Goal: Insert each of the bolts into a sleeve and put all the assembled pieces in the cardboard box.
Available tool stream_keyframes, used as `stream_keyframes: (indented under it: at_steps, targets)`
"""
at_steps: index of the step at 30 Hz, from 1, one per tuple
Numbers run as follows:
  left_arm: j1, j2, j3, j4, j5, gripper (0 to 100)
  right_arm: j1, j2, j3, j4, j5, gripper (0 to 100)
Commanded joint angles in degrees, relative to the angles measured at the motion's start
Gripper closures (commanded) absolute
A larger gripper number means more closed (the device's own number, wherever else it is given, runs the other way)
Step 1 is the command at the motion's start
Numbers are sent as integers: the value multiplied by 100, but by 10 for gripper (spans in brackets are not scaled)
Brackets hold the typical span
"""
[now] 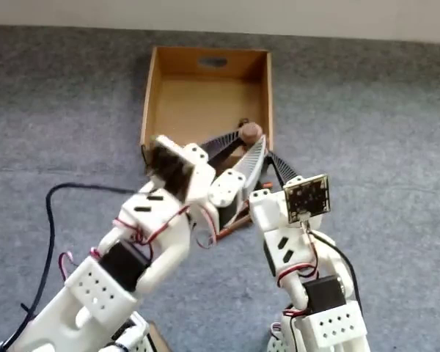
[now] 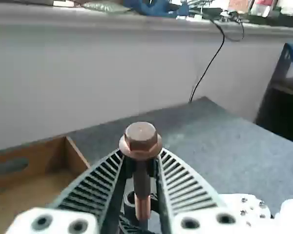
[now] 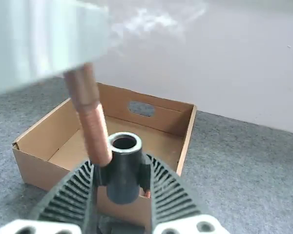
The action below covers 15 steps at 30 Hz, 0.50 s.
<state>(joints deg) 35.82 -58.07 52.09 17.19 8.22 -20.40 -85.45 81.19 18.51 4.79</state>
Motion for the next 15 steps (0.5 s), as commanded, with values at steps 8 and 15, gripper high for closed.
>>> stream_keyframes:
  at_steps: [8, 15]
  targets:
    - [-251, 558, -743, 70, 26, 989, -13, 22, -84, -119, 0, 992]
    - [-233, 426, -875, 70, 26, 988, -13, 22, -75, -119, 0, 992]
